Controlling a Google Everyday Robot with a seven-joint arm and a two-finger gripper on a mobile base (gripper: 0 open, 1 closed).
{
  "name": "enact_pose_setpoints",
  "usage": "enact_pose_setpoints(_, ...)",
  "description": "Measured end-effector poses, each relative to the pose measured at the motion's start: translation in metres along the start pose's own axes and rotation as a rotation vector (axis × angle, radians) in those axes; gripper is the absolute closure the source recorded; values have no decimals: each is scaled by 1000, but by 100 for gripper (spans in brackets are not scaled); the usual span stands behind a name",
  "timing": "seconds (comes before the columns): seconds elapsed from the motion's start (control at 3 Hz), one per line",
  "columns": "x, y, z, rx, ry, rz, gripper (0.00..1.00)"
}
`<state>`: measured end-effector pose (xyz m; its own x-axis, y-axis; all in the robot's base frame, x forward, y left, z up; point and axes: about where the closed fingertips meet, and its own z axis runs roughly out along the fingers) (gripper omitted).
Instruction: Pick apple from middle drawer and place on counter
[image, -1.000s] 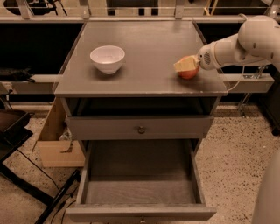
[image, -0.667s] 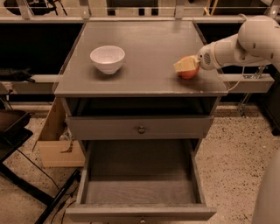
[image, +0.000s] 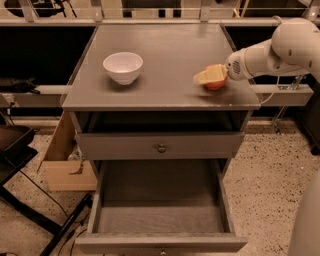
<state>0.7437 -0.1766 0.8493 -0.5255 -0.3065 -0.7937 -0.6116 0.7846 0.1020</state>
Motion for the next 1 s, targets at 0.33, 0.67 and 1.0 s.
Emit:
enact_pose_setpoints(0.33,-12,6,-26,-46,-89,12,0)
enact_pose_setpoints(0.67,-24,30,-90,-85,-208,-35,0)
enact_pose_setpoints(1.0,-32,99,-161,-113,-347,-98,0)
